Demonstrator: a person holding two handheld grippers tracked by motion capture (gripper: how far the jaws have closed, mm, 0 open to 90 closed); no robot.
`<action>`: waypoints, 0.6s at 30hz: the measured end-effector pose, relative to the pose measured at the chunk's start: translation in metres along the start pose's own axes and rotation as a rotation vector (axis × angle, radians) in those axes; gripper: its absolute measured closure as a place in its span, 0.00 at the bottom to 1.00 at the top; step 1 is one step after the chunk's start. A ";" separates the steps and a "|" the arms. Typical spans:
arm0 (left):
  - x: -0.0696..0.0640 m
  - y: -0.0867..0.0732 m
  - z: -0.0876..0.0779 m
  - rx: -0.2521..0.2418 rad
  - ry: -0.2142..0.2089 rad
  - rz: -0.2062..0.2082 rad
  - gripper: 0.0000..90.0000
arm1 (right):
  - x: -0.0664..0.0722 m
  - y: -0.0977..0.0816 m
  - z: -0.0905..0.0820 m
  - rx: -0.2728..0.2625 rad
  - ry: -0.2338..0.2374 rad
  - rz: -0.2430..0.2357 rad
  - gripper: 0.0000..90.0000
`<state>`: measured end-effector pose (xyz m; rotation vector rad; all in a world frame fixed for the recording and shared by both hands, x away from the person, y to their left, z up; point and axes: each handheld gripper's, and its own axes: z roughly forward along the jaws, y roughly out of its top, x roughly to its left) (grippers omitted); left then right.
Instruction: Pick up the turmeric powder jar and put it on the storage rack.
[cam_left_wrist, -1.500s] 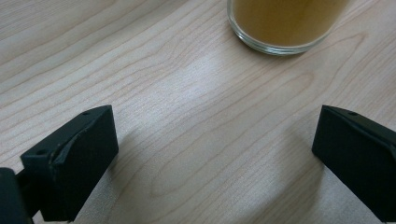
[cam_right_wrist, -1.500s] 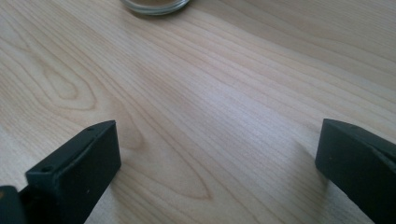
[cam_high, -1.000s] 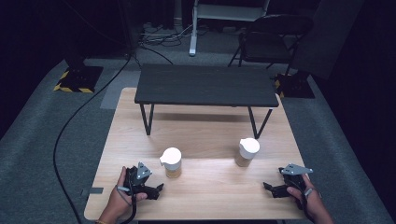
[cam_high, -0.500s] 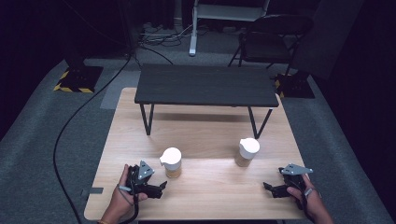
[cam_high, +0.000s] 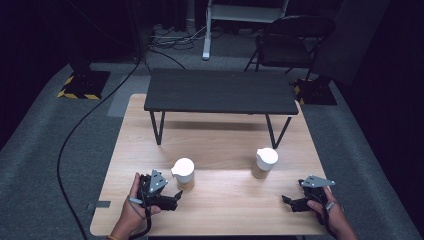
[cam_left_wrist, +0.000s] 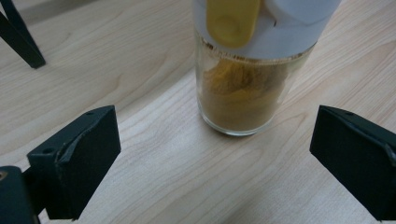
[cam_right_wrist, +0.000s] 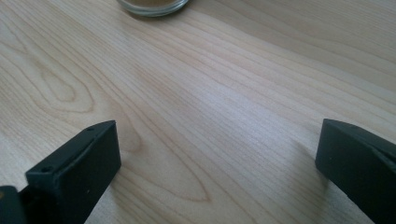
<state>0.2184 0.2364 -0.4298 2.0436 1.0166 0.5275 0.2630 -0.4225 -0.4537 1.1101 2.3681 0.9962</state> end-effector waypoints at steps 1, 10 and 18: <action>0.000 0.001 -0.001 -0.002 0.001 0.003 0.02 | 0.000 0.000 0.000 0.000 0.000 0.000 0.00; -0.004 0.004 -0.005 -0.033 0.002 0.013 0.02 | 0.000 0.000 0.000 0.000 0.000 0.000 0.00; -0.006 0.007 -0.005 -0.048 -0.002 0.018 0.02 | 0.000 0.000 0.000 0.000 0.000 0.000 0.00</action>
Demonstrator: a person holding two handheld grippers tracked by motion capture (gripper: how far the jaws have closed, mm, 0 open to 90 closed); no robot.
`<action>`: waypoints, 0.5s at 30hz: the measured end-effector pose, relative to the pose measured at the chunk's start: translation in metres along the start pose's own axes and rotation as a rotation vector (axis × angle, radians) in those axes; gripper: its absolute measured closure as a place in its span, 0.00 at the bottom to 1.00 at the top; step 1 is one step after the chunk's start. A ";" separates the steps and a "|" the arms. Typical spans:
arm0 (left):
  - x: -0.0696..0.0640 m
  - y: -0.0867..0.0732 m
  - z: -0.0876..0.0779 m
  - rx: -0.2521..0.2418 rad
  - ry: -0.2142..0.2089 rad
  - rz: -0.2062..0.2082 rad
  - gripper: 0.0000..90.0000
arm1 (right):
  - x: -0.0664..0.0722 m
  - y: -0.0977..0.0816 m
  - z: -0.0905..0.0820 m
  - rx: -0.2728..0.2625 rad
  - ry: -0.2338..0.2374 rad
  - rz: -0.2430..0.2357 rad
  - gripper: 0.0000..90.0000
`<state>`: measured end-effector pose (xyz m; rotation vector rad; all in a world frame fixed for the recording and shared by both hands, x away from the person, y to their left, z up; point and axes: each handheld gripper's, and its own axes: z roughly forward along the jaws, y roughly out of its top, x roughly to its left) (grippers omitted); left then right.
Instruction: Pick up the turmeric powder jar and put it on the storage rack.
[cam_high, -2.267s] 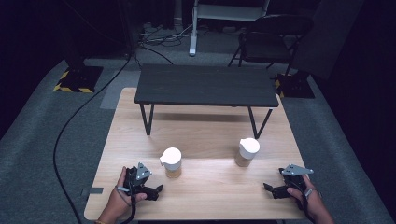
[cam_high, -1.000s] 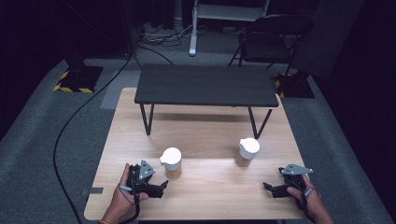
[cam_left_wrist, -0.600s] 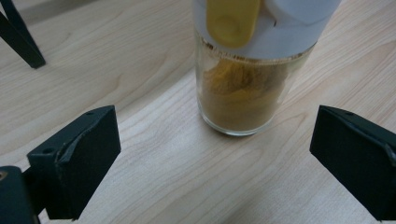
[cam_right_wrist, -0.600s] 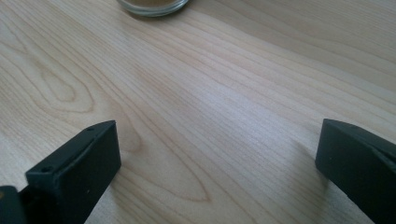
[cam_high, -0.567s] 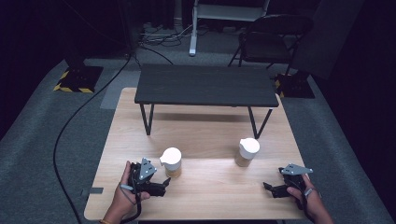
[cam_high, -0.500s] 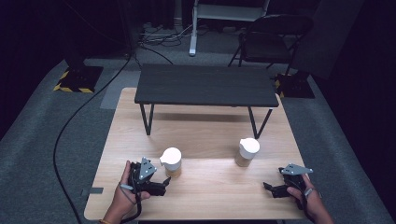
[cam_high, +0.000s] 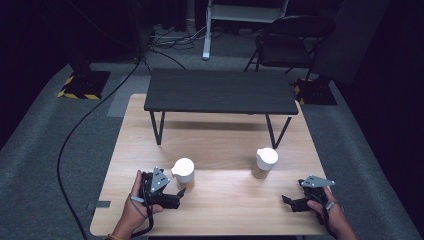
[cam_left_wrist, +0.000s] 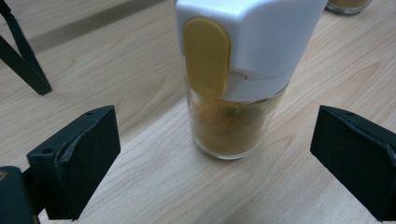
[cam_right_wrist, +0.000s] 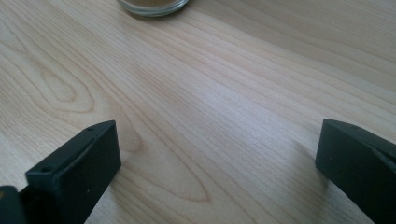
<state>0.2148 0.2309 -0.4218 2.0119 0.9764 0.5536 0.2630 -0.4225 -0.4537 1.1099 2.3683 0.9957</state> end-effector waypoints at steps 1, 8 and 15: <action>0.000 0.001 0.000 -0.002 -0.001 0.000 0.02 | 0.000 0.000 0.000 0.000 0.000 0.000 0.00; 0.001 0.006 0.006 0.006 -0.023 0.006 0.02 | 0.000 0.000 0.000 0.000 0.000 0.000 0.00; 0.006 0.008 0.015 0.008 -0.057 -0.004 0.02 | 0.000 0.000 0.000 0.000 0.000 0.000 0.00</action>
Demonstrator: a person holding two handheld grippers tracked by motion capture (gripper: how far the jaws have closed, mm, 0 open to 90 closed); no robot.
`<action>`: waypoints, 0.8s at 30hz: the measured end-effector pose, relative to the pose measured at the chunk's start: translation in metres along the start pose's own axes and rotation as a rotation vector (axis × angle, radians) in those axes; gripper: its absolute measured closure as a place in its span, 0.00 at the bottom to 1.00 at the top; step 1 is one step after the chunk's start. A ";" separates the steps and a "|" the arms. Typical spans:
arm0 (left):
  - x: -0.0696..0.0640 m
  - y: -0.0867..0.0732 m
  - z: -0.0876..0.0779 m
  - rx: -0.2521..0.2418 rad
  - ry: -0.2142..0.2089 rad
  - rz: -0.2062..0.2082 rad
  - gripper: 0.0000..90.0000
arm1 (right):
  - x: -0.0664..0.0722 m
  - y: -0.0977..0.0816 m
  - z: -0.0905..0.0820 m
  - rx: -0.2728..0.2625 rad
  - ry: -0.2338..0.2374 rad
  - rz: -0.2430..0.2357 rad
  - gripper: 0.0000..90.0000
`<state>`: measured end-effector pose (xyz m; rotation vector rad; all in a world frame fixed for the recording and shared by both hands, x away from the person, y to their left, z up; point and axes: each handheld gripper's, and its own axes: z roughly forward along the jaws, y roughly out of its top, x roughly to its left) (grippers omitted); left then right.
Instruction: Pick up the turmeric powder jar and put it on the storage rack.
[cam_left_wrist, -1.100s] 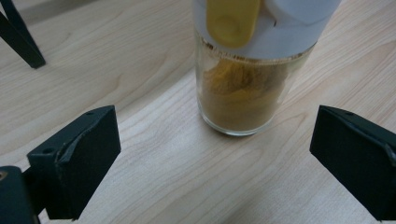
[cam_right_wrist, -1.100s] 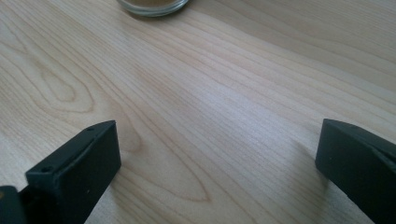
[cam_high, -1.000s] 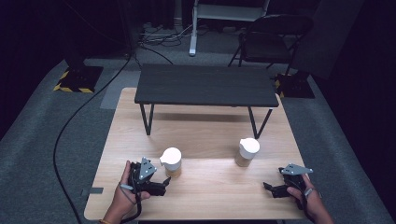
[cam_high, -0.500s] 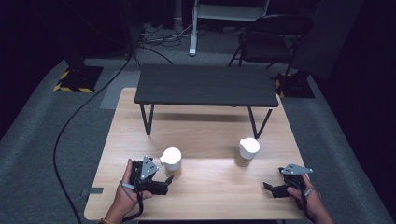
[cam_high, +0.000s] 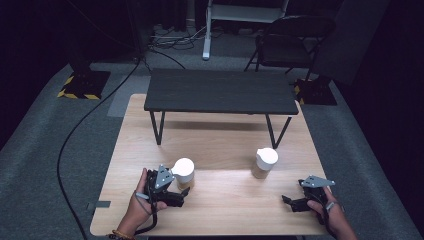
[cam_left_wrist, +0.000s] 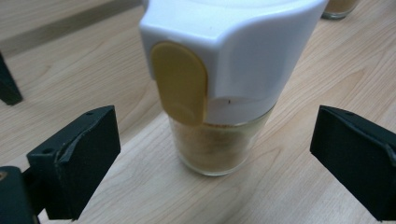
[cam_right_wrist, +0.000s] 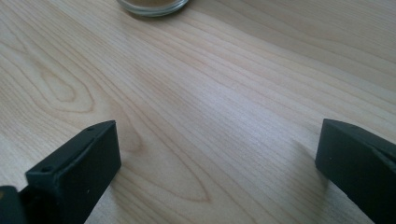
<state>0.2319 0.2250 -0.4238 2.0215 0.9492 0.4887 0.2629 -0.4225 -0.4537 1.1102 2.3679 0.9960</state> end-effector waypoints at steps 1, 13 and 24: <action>0.000 0.001 0.002 0.000 -0.003 0.006 0.02 | 0.000 0.000 0.000 0.000 0.000 0.000 0.00; 0.002 0.013 0.020 -0.017 -0.040 0.012 0.02 | 0.000 0.000 0.000 0.000 0.000 0.000 0.00; 0.007 0.020 0.029 -0.033 -0.055 0.016 0.02 | 0.000 0.000 0.000 0.000 0.000 0.000 0.00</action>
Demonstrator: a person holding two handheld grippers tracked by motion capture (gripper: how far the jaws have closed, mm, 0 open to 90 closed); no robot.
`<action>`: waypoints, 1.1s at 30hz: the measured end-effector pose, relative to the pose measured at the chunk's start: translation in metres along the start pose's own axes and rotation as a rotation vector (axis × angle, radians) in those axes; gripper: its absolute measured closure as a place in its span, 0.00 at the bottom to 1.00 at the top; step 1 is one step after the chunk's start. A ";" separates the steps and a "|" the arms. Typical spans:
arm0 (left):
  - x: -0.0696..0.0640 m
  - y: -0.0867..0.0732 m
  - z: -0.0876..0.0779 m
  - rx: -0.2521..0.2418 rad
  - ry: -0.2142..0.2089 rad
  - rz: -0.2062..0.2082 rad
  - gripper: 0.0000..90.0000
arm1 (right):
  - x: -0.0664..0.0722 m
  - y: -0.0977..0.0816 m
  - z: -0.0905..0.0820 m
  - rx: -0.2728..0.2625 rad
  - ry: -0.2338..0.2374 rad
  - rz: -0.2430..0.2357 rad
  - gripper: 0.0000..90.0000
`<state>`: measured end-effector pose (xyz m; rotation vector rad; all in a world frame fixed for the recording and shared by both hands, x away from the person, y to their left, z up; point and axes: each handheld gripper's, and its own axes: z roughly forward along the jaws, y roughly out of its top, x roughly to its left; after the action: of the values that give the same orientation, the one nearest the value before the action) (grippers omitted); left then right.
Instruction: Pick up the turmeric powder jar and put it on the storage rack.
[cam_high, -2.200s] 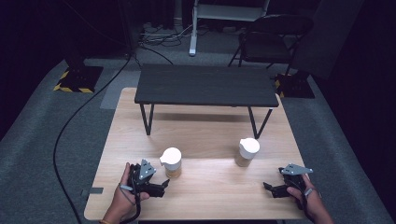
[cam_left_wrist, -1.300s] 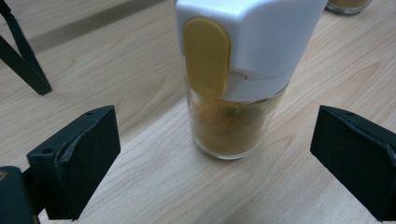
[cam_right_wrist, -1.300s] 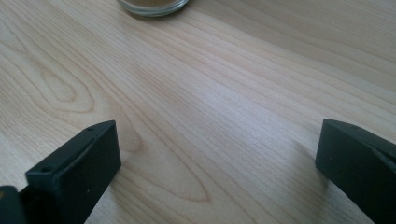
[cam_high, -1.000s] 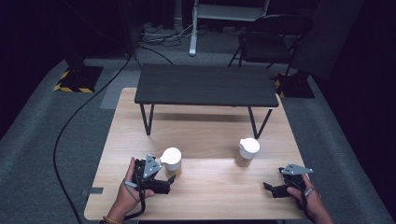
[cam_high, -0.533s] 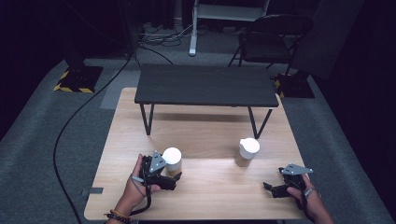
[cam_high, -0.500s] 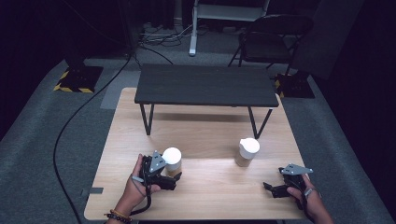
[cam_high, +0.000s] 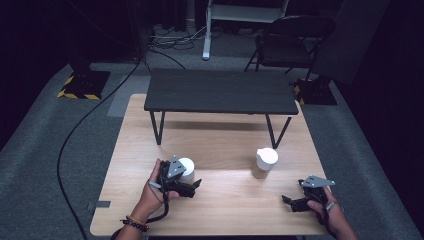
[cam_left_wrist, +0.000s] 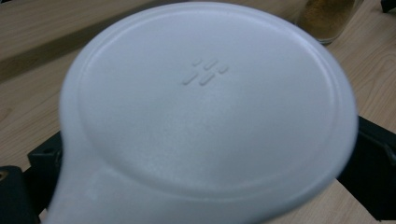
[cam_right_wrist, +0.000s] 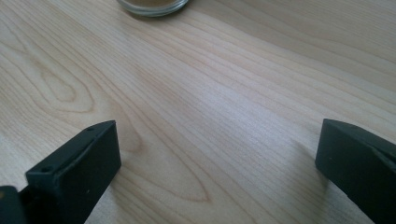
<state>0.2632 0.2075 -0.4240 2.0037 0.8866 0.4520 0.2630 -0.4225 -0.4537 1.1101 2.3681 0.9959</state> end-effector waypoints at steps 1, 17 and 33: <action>0.000 0.000 0.000 0.000 0.000 0.000 0.02 | 0.000 0.000 0.000 0.000 0.000 0.000 0.00; 0.006 -0.016 -0.002 -0.032 -0.011 -0.005 0.04 | 0.000 0.000 0.000 0.000 0.000 0.000 0.00; 0.017 -0.029 -0.001 -0.070 -0.043 -0.054 0.32 | 0.000 0.000 0.000 0.000 0.000 0.000 0.00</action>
<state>0.2616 0.2313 -0.4479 1.9143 0.8848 0.4023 0.2629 -0.4225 -0.4537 1.1098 2.3682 0.9961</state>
